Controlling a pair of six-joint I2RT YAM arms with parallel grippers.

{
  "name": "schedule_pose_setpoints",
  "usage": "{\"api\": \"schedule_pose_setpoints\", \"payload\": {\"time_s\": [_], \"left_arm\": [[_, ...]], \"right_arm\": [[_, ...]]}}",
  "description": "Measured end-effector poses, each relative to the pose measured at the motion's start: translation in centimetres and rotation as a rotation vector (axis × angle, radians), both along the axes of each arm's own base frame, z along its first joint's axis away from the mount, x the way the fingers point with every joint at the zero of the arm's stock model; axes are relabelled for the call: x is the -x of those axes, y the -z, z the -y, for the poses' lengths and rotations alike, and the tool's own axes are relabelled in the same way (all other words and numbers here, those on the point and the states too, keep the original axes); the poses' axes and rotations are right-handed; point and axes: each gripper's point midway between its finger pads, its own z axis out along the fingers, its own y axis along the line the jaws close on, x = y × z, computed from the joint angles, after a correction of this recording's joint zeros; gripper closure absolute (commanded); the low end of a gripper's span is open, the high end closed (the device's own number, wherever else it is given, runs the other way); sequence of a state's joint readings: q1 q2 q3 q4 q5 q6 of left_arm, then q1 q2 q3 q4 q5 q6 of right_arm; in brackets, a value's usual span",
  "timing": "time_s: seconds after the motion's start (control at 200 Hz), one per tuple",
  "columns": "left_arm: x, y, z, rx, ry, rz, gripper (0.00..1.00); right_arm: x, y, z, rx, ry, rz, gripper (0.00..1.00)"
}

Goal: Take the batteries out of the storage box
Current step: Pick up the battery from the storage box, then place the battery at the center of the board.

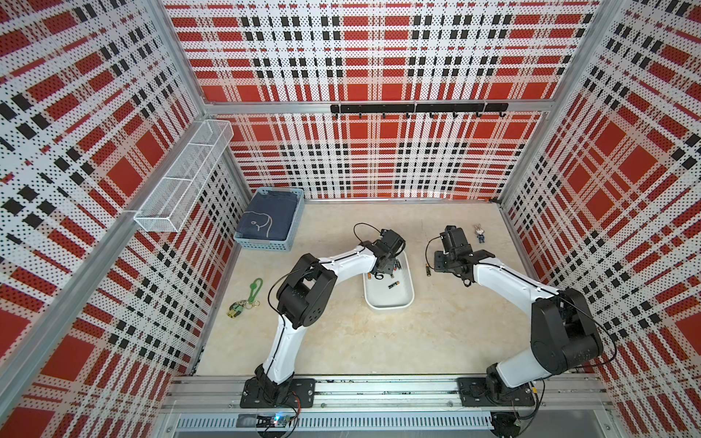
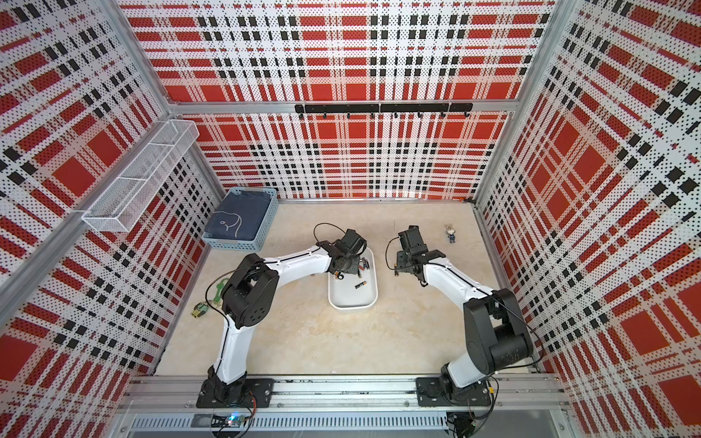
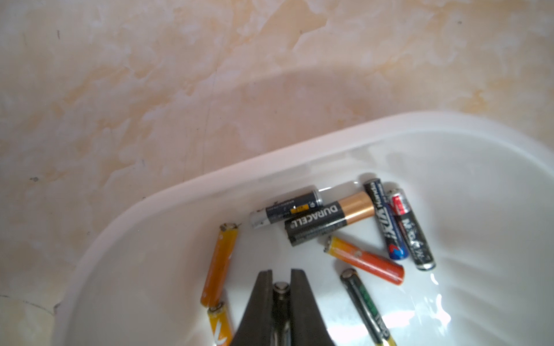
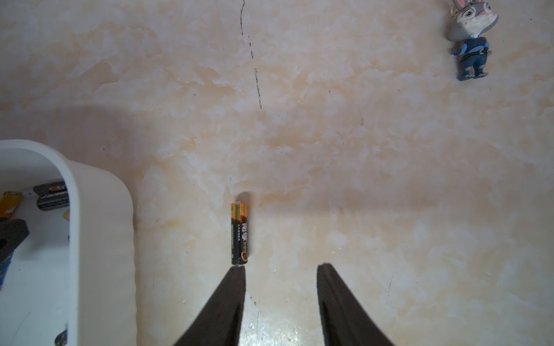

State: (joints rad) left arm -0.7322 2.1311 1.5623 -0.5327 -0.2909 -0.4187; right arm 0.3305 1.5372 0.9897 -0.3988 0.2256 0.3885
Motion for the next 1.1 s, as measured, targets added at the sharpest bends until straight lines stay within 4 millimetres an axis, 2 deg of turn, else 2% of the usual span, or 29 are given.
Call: {"api": "schedule_pose_setpoints", "payload": {"time_s": [0.125,0.225,0.291,0.371,0.456,0.556,0.636,0.712,0.817,0.892,0.962,1.102], "left_arm": [[-0.1,-1.3,-0.5,0.014,-0.009,0.009,1.0],[-0.6,-4.0,-1.5,0.048,-0.031,0.047,1.0],[-0.9,-5.9,-3.0,0.069,-0.058,0.076,1.0],[-1.3,-7.8,-5.8,0.094,-0.108,0.111,1.0],[-1.5,-8.4,-9.2,0.116,-0.165,0.128,1.0],[-1.4,-6.8,-13.4,0.107,-0.234,0.113,1.0],[-0.9,-4.2,-16.5,0.077,-0.279,0.073,1.0],[0.0,-1.9,-18.2,0.054,-0.291,0.023,1.0],[0.0,0.3,-19.2,0.034,-0.286,-0.017,1.0],[-0.2,1.3,-19.3,0.022,-0.273,-0.026,1.0],[-0.2,1.9,-19.2,0.013,-0.258,-0.036,1.0],[-0.3,2.2,-18.9,0.021,-0.247,-0.037,1.0]], "right_arm": [[0.0,0.0,-0.2,-0.008,-0.009,-0.002,0.54],[0.1,0.1,-0.8,-0.029,-0.038,-0.011,0.54],[0.3,0.0,-1.5,-0.048,-0.07,-0.015,0.54],[0.7,-0.6,-2.8,-0.073,-0.124,-0.006,0.54],[1.5,-1.8,-4.9,-0.087,-0.207,0.017,0.54],[2.4,-3.6,-7.9,-0.108,-0.304,0.043,0.55],[2.8,-5.2,-10.2,-0.145,-0.369,0.062,0.55],[2.8,-6.8,-11.7,-0.173,-0.402,0.077,0.55],[2.5,-8.5,-13.5,-0.203,-0.424,0.09,0.56],[2.2,-8.7,-14.8,-0.214,-0.431,0.082,0.56],[2.1,-7.9,-15.8,-0.214,-0.434,0.055,0.56],[2.5,-5.1,-17.2,-0.188,-0.428,-0.044,0.55]]}}
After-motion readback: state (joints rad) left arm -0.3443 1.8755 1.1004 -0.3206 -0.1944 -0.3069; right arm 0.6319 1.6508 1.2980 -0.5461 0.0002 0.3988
